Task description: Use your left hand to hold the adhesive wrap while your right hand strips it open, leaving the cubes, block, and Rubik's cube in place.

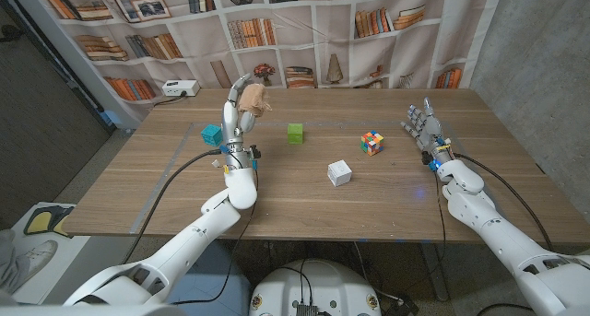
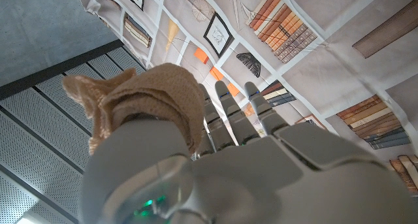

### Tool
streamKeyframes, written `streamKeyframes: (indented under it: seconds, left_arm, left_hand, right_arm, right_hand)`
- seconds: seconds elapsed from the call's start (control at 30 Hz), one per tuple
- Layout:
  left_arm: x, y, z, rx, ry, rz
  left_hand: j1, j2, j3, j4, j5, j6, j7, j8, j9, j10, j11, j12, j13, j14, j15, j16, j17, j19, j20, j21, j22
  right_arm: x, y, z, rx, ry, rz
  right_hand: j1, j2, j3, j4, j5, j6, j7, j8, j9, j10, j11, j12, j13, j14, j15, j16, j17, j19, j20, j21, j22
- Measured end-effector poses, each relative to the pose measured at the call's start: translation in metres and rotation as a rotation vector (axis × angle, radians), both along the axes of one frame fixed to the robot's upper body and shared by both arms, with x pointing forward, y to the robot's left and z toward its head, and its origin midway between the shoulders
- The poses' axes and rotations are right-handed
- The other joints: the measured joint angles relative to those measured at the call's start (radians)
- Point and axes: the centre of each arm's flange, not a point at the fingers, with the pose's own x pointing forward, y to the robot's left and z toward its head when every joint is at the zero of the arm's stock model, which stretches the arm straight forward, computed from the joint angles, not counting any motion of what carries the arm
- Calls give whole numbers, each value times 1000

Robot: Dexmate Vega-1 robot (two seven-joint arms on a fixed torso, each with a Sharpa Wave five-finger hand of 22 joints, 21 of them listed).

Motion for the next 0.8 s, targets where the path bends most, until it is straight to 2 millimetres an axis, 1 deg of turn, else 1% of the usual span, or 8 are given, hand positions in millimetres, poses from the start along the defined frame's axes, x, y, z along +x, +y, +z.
streamKeyframes:
  seconds: [0.13, 0.2, 0.27, 0.43, 0.5, 0.77, 0.8]
  left_arm:
    - [-1, 0, 0, -1, 2, 0]
    - [-1, 0, -1, -5, 4, -2]
    - [-1, 0, -1, -10, 9, -4]
    - [-1, 0, -2, -23, 19, -13]
    - [-1, 1, -3, -29, 23, -16]
    - [0, 1, -4, -51, 38, -34]
    - [0, 1, -4, -54, 40, -37]
  left_hand:
    - [-73, -34, -45, 45, 14, 11, -11, 0, 4, 7, -7, -5, 7, 7, -7, 0, -3, 8, -8, 1, 0]
    - [-98, -48, -60, 60, 18, 16, -14, 8, 2, 8, -7, -5, 11, 8, -7, 0, -7, 9, -9, 1, -1]
    - [-109, -57, -69, 69, 23, 22, -11, 8, 1, 13, -13, -5, 12, 8, -7, 0, -8, 9, -9, 1, -3]
    - [-121, -52, -73, 81, 31, 22, -11, 8, 1, 17, -9, -5, 11, 8, -7, 0, -8, 14, -14, 1, -3]
    - [-121, -52, -73, 81, 31, 22, -11, 8, 1, 18, -7, -5, 11, 14, -9, 0, -7, 14, -14, 1, -3]
    - [-142, -65, -85, 93, 39, 22, -11, 8, -3, 18, -7, -4, 16, 19, -10, 0, -12, 14, -14, 1, -3]
    - [-142, -65, -87, 95, 39, 25, -15, 8, -3, 18, -7, -4, 16, 19, -10, 0, -12, 14, -14, 1, -3]
  right_arm:
    - [-1, 2, 1, 0, -3, 3]
    - [-1, 2, 0, 0, -3, 2]
    - [-2, 3, 0, 0, -4, 3]
    - [-3, 2, 0, -1, -5, 2]
    - [-3, 2, 1, 0, -4, 1]
    - [-4, 2, 2, -1, -5, 2]
    - [-4, 3, 3, -1, -6, 2]
  right_hand:
    - [0, 0, 0, 0, 0, 0, 0, 0, 0, 0, 0, 0, 0, 0, 0, 0, 0, 0, 0, 0, 0]
    - [0, 0, 0, 0, 0, 0, 0, 0, 0, 0, 0, 0, 0, 0, 0, 0, 0, 0, 0, 0, 0]
    - [0, 0, 0, 0, 0, 0, 0, 0, 0, 0, 0, 0, 0, 0, 0, 0, 0, 0, 0, 0, 0]
    - [0, 0, 0, 0, 0, 0, 0, 0, 0, 0, 0, 0, 0, 0, 0, 0, 0, 0, 0, 0, 0]
    - [0, 0, 0, 0, 0, 0, 0, 0, 0, 0, 0, 0, 0, 0, 0, 0, 0, 0, 0, 0, 0]
    - [0, 0, 0, 0, 0, 0, 0, 0, 0, 0, 0, 0, 0, 0, 0, 0, 0, 0, 0, 0, 0]
    - [0, 0, 0, 0, 0, 0, 0, 0, 0, 0, 0, 0, 0, 0, 0, 0, 0, 0, 0, 0, 0]
